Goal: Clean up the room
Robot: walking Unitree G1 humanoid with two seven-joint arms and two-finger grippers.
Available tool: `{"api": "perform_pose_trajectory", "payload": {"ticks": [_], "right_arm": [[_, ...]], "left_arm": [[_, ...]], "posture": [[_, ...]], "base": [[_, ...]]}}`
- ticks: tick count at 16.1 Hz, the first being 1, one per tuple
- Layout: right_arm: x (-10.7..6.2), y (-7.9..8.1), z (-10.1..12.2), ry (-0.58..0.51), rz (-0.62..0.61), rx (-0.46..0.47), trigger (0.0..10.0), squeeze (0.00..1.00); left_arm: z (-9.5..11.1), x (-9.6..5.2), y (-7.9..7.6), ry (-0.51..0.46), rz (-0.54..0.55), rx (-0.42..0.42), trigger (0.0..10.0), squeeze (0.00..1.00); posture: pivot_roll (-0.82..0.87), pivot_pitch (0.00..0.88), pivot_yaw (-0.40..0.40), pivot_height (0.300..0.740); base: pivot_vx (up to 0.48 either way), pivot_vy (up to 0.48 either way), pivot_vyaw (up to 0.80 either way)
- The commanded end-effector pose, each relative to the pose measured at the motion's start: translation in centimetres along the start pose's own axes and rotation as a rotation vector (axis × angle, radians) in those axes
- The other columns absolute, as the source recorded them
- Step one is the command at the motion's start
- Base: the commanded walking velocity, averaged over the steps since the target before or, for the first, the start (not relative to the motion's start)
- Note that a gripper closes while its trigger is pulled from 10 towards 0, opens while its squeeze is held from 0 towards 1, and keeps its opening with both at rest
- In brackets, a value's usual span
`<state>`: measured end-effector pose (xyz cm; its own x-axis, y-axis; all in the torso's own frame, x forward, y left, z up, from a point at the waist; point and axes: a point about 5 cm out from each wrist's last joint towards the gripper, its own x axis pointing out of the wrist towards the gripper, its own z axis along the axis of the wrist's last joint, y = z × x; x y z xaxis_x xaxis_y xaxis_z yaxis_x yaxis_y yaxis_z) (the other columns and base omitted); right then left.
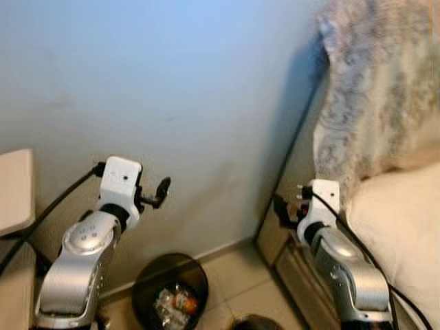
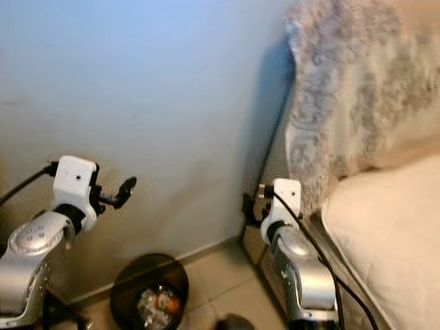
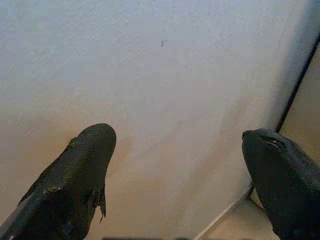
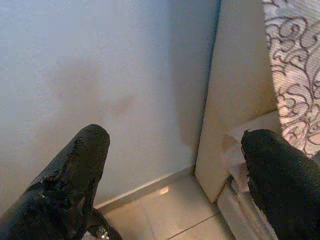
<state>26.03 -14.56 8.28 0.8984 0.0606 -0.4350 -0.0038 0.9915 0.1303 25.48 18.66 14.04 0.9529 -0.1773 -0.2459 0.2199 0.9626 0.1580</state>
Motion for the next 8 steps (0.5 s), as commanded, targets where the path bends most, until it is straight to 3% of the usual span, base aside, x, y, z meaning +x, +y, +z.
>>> {"api": "perform_pose_trajectory", "payload": {"ticks": [1, 8], "right_arm": [[-0.01, -0.71, 0.0, 0.004, -0.019, -0.005, 10.0, 0.83], [-0.13, -1.14, -0.11, 0.002, -0.017, -0.002, 10.0, 0.75]], "left_arm": [[-0.13, 0.1, -0.23, 0.008, -0.012, -0.014, 10.0, 0.0], [-0.28, -0.1, -0.48, 0.027, -0.046, -0.003, 10.0, 0.0]], "posture": [[-0.08, 0.0, 0.002, 0.74], [-0.07, 0.0, -0.006, 0.74]], "base": [[0.0, 0.0, -0.75], [0.0, 0.0, -0.74]]}}
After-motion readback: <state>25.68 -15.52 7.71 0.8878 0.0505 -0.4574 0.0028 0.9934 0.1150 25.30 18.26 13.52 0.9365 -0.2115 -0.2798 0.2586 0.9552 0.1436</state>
